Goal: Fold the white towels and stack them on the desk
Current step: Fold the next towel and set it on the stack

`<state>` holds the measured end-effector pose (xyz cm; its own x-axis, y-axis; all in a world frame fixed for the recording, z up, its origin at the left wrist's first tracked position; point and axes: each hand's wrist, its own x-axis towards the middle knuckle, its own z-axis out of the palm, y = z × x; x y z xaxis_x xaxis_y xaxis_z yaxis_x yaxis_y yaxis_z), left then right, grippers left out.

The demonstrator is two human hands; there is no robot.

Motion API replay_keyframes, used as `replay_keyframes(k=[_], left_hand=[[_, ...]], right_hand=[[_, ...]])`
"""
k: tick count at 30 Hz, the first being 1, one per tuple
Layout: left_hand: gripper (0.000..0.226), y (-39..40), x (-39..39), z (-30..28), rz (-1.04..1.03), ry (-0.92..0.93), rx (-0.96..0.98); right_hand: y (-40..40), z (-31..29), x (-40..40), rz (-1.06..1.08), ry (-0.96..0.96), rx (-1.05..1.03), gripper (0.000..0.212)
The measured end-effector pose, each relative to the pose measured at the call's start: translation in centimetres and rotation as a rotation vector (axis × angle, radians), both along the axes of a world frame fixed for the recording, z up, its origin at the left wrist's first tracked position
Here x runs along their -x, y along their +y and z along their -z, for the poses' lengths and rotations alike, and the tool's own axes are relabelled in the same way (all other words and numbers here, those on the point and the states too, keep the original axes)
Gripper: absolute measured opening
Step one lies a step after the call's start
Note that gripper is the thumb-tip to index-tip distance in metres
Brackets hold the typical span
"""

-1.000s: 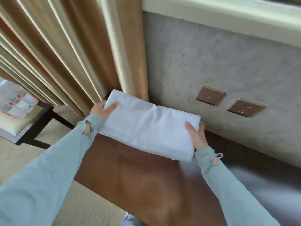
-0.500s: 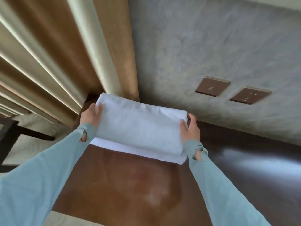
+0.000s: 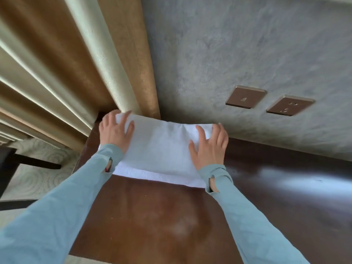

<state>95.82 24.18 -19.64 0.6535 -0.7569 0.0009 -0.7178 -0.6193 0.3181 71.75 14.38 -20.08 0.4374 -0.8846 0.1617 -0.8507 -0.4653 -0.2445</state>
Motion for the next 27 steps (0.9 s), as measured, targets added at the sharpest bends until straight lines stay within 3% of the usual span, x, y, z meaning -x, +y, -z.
replay_keyframes(k=[3,6,10,14,19,24,27], left_hand=[[0.048,1.0,1.7,2.8,0.118,-0.087,-0.16],[0.052,1.9,1.8,3.6,0.111,-0.103,-0.175],[0.053,1.2,1.7,3.2,0.128,-0.126,-0.26],[0.052,-0.1,2.4,1.1,0.122,-0.126,-0.457],[0.044,-1.3,7.2,-3.8,0.153,-0.117,-0.473],[0.033,-5.3,16.4,-9.8,0.29,0.061,-0.412],[0.025,-9.1,24.6,-13.0,0.251,0.332,-0.306]], right_hand=[[0.8,2.4,1.0,0.015,0.083,-0.145,0.056],[0.9,3.2,1.6,-0.017,0.169,-0.159,0.061],[0.2,2.8,1.0,-0.033,0.147,-0.25,0.064],[0.2,1.2,1.2,-0.031,0.175,-0.381,0.056],[-0.2,-3.6,4.7,-0.138,0.277,-0.418,0.046],[-2.3,-9.7,14.9,0.177,0.081,-0.537,0.032],[-3.9,-12.7,23.4,0.448,-0.213,-0.601,0.018]])
